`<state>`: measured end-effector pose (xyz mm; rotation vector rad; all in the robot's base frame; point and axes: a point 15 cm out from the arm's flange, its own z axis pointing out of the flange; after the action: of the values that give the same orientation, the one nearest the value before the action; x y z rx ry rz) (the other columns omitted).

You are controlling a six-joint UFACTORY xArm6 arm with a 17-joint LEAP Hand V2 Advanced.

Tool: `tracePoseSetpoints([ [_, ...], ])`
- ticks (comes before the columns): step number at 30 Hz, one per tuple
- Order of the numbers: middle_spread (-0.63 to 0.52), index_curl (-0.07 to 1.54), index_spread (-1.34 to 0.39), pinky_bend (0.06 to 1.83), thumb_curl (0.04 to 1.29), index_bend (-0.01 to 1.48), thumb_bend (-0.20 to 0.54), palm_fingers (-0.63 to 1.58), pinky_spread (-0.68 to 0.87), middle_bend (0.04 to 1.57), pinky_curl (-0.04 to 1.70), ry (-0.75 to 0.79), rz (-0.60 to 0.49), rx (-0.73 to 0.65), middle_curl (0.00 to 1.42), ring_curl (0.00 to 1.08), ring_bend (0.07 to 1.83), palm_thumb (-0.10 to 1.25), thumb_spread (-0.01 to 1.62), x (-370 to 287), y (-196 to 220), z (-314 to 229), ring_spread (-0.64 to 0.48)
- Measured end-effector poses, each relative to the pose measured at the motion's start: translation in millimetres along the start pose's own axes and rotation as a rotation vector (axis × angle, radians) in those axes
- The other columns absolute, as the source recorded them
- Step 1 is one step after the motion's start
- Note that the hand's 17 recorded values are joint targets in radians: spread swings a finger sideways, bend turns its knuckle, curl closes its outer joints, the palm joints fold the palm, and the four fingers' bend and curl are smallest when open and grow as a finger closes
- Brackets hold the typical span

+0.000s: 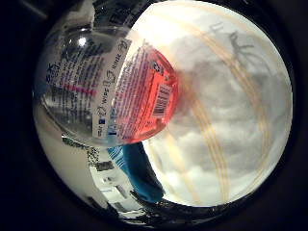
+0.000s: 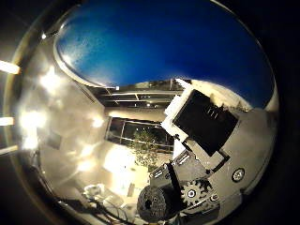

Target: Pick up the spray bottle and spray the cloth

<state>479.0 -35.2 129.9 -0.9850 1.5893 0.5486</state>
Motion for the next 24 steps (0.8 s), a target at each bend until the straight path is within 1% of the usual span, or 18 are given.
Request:
tracePoseSetpoints([
  [3, -0.07, 0.7, -0.2, 1.22, 0.5, 1.06, -0.006, 1.27, -0.21, 1.21, 0.73, -0.014, -0.018, -0.067, 0.6, 0.55, 1.37, 1.08, 0.99, -13, 0, 0, -0.14],
  [7, -0.07, 0.68, -0.19, 1.22, 0.56, 1.09, -0.012, 1.24, -0.19, 1.24, 0.79, 0.018, -0.035, -0.192, 0.59, 0.55, 1.4, 1.11, 0.94, -22, 4, -9, -0.14],
  [15, -0.07, 0.66, -0.19, 1.17, 0.66, 1.14, -0.012, 1.23, -0.17, 1.28, 0.92, 0.162, -0.08, -0.49, 0.57, 0.54, 1.43, 1.11, 0.9, -41, -8, -49, -0.14],
  [20, -0.06, 0.65, -0.18, 1.14, 0.69, 1.15, -0.014, 1.23, -0.17, 1.29, 0.98, 0.251, -0.109, -0.634, 0.56, 0.54, 1.44, 1.11, 0.9, -58, -18, -78, -0.14],
  [24, -0.06, 0.64, -0.18, 1.11, 0.71, 1.16, -0.015, 1.22, -0.18, 1.3, 1.03, 0.291, -0.133, -0.739, 0.56, 0.54, 1.44, 1.1, 0.9, -75, -14, -85, -0.14],
])
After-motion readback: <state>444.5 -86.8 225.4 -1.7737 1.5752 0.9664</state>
